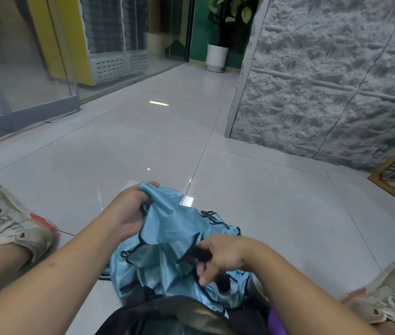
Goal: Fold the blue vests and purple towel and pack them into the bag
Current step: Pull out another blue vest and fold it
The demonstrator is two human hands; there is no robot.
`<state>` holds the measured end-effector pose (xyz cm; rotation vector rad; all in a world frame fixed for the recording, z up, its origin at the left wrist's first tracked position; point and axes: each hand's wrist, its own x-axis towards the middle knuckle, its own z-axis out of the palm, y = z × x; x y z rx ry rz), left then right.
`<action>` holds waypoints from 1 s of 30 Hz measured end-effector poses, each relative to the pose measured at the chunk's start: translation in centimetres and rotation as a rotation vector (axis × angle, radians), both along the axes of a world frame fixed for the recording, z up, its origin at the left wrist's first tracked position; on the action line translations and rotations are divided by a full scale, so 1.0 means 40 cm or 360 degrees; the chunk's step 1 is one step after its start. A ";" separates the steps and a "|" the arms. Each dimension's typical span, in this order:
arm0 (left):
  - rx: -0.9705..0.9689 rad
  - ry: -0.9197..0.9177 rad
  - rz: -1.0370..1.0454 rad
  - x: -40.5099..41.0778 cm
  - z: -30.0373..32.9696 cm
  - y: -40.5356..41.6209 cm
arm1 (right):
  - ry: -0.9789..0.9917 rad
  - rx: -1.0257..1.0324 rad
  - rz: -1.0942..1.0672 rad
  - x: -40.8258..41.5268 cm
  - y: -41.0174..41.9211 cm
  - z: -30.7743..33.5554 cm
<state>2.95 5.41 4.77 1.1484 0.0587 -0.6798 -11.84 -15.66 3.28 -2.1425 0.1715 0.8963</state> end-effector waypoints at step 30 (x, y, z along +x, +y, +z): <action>-0.0287 -0.0374 0.0291 0.013 0.021 0.030 | -0.1276 0.0403 -0.1171 0.051 -0.033 0.192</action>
